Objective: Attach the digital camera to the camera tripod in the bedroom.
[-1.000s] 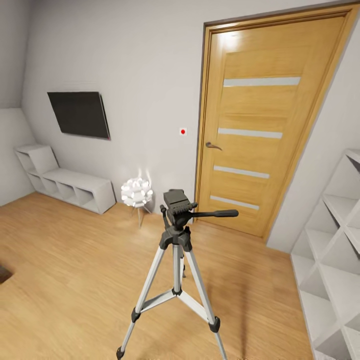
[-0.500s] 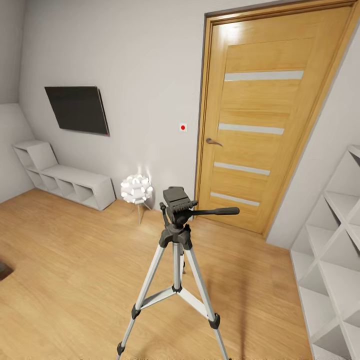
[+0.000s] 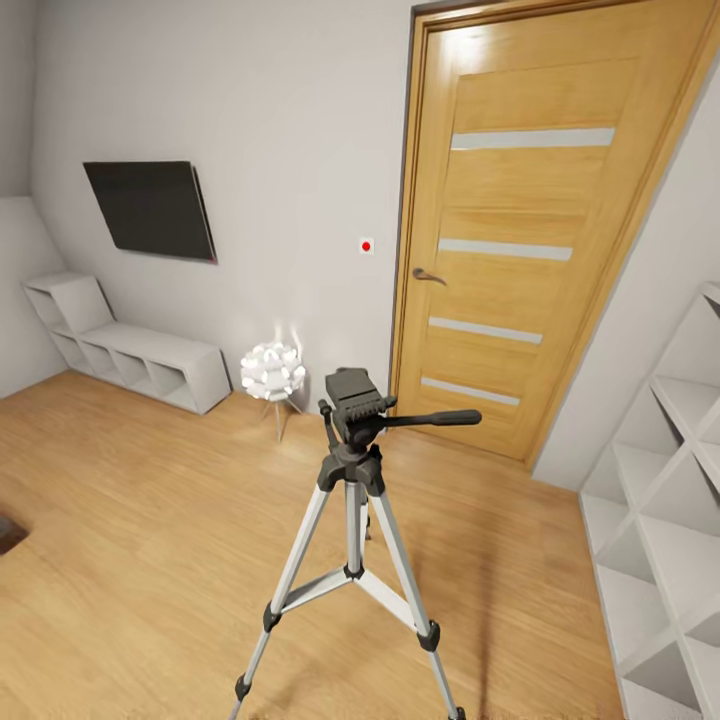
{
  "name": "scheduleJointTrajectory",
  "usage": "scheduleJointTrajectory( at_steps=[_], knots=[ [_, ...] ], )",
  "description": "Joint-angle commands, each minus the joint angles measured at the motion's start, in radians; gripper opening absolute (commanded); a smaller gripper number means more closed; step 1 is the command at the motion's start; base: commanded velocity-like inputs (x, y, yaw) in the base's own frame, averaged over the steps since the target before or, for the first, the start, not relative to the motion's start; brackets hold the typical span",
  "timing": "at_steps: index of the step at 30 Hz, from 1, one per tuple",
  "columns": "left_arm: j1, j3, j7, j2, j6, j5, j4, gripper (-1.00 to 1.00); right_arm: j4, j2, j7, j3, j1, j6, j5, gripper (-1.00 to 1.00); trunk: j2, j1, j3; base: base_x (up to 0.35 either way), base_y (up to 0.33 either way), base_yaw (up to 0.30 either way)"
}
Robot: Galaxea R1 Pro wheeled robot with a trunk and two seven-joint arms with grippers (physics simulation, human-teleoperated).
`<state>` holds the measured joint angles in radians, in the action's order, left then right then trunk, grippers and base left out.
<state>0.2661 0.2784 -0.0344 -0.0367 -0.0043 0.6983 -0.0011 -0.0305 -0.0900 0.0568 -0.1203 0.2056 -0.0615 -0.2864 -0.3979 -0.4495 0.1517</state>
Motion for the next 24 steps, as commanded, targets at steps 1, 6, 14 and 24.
scheduleJointTrajectory(
  at_steps=[1, 6, 14, 24],
  knots=[
    [0.001, 0.008, -0.001, 0.000, 0.000, 0.009, 0.000, -1.00, -0.003, -0.001, 0.002, -0.009, 0.002, -0.006, -0.008, 1.00, -0.002, 0.000, 0.004, 0.000, 0.000, 0.000],
    [0.001, 0.008, -0.001, 0.000, 0.000, 0.009, 0.000, -1.00, -0.003, -0.001, 0.002, -0.009, 0.002, -0.006, -0.008, 1.00, -0.002, 0.000, 0.012, 0.000, 0.000, 0.000],
    [0.001, 0.008, -0.001, 0.000, 0.001, 0.009, 0.001, -1.00, -0.003, -0.001, 0.002, -0.009, 0.002, -0.006, -0.008, 1.00, -0.002, 0.000, 0.024, 0.000, 0.000, 0.000],
    [0.001, 0.007, -0.002, -0.006, 0.040, 0.010, 0.001, -1.00, -0.003, -0.001, 0.002, -0.009, 0.002, -0.006, -0.008, 1.00, -0.002, 0.000, 0.041, 0.000, 0.000, 0.000]
  ],
)
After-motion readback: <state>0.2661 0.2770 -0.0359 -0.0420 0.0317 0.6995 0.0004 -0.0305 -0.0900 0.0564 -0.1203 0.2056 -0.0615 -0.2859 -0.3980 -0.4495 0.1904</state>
